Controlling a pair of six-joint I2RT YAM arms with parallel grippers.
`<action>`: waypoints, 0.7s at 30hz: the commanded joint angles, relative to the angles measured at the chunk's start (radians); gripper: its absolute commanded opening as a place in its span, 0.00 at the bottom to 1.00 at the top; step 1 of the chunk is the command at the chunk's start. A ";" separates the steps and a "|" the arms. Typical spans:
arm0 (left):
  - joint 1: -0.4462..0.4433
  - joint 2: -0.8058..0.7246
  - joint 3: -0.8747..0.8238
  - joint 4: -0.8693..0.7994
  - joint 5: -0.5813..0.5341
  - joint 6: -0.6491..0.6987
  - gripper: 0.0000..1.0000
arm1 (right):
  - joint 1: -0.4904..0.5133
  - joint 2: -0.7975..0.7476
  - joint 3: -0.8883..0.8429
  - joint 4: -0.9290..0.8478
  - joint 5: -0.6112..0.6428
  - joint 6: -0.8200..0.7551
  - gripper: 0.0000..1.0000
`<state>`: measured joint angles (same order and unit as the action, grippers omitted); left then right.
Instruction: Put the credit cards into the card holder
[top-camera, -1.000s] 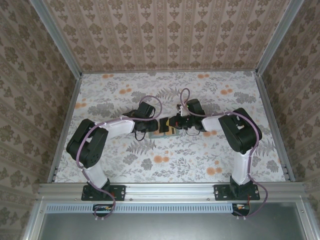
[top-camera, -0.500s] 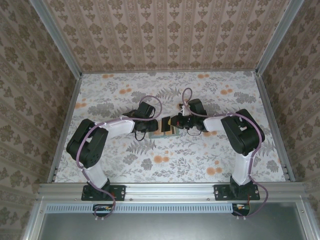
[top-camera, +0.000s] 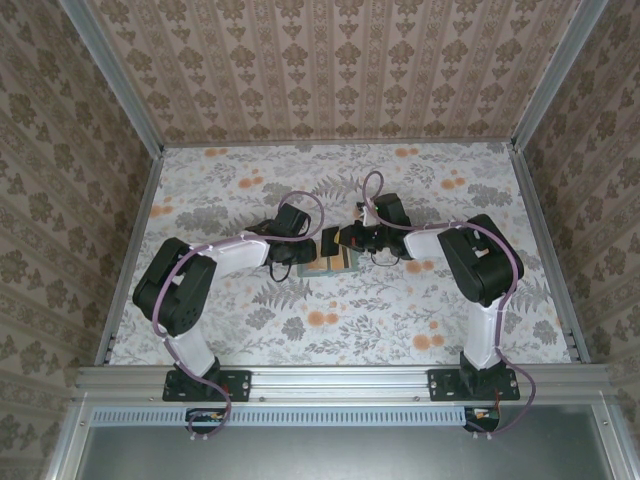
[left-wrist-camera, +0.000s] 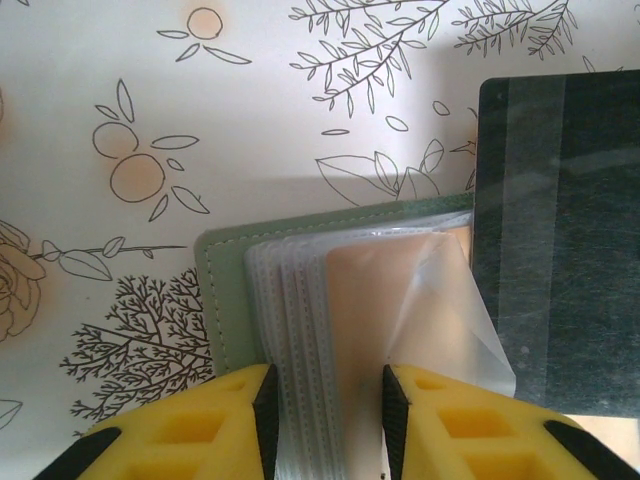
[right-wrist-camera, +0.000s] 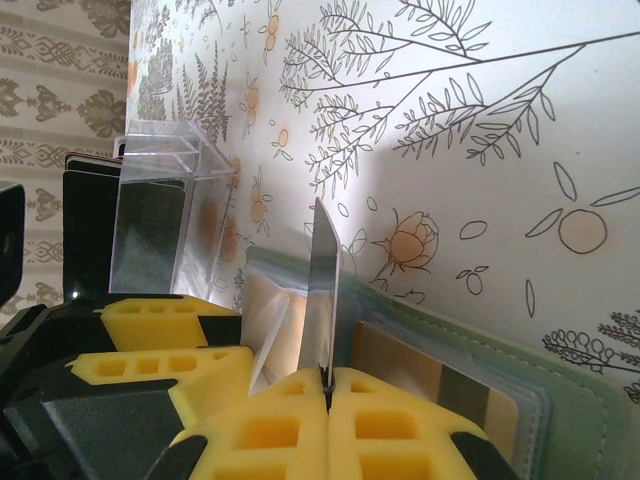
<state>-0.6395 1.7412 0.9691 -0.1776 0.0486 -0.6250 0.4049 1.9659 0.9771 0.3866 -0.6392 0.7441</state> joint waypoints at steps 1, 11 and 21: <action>-0.003 0.013 -0.025 -0.064 0.027 0.008 0.35 | 0.013 -0.013 -0.033 0.004 -0.008 -0.003 0.00; -0.003 0.019 -0.021 -0.061 0.032 0.006 0.38 | 0.039 -0.044 -0.075 0.009 -0.003 -0.002 0.00; -0.005 0.015 -0.026 -0.062 0.033 0.008 0.40 | 0.063 -0.072 -0.090 -0.054 0.016 -0.014 0.00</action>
<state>-0.6399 1.7416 0.9688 -0.1818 0.0601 -0.6254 0.4614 1.9297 0.9161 0.4000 -0.6388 0.7433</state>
